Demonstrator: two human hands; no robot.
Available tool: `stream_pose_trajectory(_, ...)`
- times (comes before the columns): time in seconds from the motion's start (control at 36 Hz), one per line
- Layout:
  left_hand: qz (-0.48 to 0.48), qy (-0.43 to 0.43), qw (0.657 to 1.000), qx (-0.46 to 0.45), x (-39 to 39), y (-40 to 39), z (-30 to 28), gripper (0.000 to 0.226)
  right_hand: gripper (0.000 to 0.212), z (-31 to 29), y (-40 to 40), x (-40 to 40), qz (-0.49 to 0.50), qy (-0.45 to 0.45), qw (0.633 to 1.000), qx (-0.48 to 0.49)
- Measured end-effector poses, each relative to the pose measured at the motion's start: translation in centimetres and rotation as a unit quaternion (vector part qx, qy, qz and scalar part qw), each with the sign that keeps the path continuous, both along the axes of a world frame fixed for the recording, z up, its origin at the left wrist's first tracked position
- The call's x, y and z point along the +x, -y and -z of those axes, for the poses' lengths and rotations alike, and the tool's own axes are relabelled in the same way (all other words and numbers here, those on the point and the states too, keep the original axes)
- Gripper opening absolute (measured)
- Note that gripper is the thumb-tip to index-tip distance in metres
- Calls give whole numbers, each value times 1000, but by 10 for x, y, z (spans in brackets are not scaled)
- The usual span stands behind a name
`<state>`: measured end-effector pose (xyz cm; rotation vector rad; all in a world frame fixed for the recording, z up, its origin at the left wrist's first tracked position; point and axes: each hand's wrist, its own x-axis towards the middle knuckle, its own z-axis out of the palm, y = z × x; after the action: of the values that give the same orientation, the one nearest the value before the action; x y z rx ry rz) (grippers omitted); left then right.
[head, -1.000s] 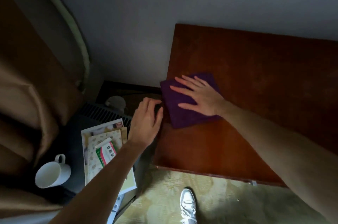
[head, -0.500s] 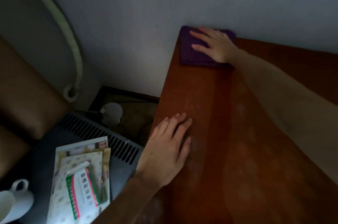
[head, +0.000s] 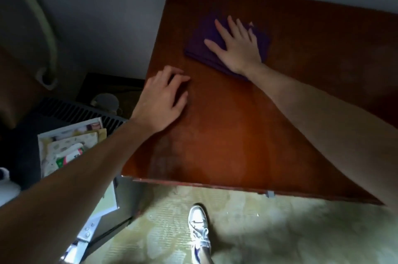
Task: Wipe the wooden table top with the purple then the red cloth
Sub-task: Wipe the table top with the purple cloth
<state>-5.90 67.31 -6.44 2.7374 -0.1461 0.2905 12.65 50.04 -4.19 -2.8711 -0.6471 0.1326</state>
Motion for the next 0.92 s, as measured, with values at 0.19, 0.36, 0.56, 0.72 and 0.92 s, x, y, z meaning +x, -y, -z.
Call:
stream_pose_trajectory(0.19,45,17,999,5,-31,19,-12,25,82,19,89,-183,14,58,998,-1)
stream_pose_trajectory(0.36,19,-3,999,-29,-48,35,-18,19,82,21,123,-275,-57,67,995,-47)
stream_pose_trajectory(0.56,105,-31,994,8,-39,51,-29,35,81,10,141,-226,-198,39,978,-56)
stream_pose_trajectory(0.72,63,-31,997,-27,-25,68,-22,42,73,8,149,-150,-281,19,959,-35)
stream_pose_trajectory(0.92,24,-20,998,-61,-7,86,-11,47,70,3,143,5,-291,26,955,-55)
